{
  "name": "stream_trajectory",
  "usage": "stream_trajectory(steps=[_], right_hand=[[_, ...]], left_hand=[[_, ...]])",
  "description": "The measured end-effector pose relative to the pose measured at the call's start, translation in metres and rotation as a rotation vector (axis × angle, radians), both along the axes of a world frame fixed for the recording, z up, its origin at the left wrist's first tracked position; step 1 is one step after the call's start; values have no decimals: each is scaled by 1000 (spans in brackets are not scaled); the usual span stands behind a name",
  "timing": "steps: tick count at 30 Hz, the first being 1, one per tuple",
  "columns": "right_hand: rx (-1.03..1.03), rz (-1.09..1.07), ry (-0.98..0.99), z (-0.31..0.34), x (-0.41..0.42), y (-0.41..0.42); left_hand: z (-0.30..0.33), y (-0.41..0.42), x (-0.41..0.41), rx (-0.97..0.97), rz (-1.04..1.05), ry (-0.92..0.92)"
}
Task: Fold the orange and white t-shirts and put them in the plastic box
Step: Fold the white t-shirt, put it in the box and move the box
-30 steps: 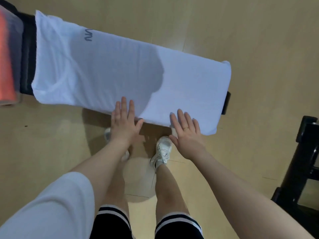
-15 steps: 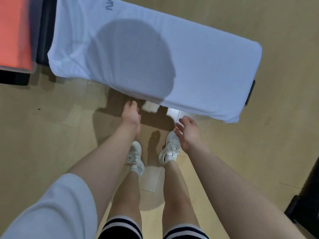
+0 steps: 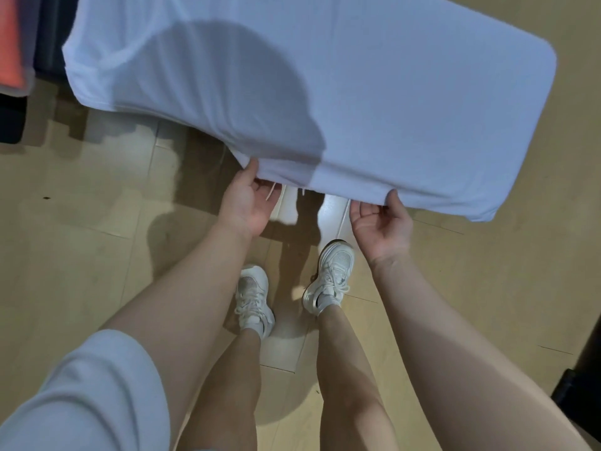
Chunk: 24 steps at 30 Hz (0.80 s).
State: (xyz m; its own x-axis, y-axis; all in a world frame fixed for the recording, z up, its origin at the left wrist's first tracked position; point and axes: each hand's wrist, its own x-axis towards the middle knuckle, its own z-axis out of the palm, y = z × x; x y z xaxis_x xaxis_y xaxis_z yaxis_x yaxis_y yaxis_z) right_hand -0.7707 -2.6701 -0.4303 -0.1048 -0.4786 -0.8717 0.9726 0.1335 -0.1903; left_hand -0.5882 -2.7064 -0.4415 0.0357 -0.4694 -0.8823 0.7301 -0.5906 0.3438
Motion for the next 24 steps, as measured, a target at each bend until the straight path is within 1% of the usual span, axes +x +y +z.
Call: stream_trajectory(steps=[2, 6, 9, 11, 14, 16, 17, 19, 21, 24], right_hand=[[27, 0, 33, 7, 0, 5], [176, 27, 97, 32, 5, 18], [315, 100, 135, 55, 10, 27], [404, 166, 157, 68, 11, 32], [499, 256, 240, 85, 9, 35], [516, 324, 329, 94, 3, 28], [514, 350, 371, 98, -1, 22], [495, 385, 439, 105, -10, 3], [456, 418, 500, 113, -20, -21], [378, 567, 653, 121, -35, -50]], left_hand=[[2, 12, 9, -13, 1, 32], [27, 25, 20, 8, 74, 130], [51, 32, 25, 35, 135, 171], [64, 36, 29, 69, 97, 102], [84, 35, 33, 169, -48, -187], [100, 23, 29, 193, -56, -323], [107, 13, 26, 202, -23, -337], [118, -13, 17, 242, 94, -282], [124, -42, 5, 228, 177, -237], [122, -79, -16, 119, 150, -292]])
